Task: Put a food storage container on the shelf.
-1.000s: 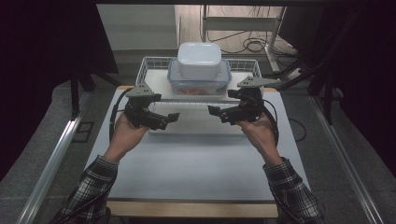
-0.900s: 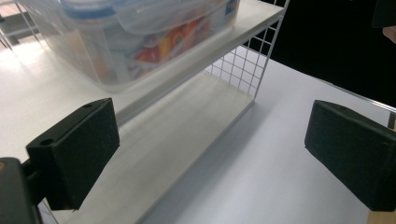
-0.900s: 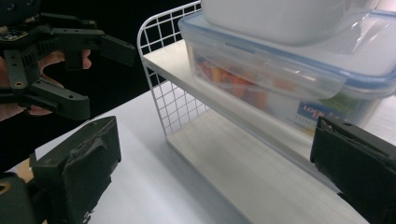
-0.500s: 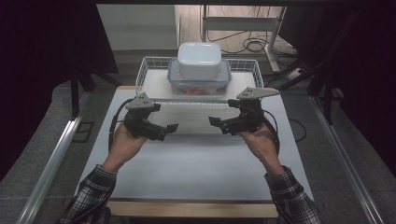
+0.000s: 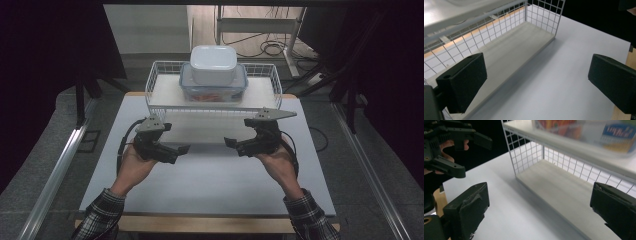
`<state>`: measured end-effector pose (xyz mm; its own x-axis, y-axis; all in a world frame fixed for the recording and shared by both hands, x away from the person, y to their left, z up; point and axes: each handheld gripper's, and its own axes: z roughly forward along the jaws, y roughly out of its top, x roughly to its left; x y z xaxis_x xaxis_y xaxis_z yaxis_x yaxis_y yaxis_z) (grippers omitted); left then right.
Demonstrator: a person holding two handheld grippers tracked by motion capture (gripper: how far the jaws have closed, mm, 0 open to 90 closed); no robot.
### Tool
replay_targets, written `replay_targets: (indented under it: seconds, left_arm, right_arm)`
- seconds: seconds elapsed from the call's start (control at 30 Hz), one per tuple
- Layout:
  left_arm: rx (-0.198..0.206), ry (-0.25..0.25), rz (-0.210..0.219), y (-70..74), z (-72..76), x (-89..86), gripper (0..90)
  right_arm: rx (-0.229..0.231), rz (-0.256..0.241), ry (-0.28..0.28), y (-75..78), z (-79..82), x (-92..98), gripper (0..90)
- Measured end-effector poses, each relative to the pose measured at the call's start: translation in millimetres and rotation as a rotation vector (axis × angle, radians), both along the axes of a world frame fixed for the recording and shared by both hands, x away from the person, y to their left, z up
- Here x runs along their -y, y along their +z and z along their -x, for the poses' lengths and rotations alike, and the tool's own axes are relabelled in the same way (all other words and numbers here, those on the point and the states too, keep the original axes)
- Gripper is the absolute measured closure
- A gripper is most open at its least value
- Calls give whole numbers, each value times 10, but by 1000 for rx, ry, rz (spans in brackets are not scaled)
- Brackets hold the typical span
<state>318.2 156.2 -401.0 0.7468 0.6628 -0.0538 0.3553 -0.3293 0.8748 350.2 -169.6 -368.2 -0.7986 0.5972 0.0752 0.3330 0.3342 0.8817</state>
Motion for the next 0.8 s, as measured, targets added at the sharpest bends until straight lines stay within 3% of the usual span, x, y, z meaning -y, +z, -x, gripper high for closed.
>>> replay_targets:
  seconds: [0.43, 0.8]
  left_arm:
    - [-13, 4, -9, -207, 92, 29, 18]
    - [-21, 13, -21, -381, 215, 32, 17]
  right_arm:
    - [-31, 13, -5, -332, 88, 55, 24]
    - [-43, 43, -31, -506, 195, 158, 0]
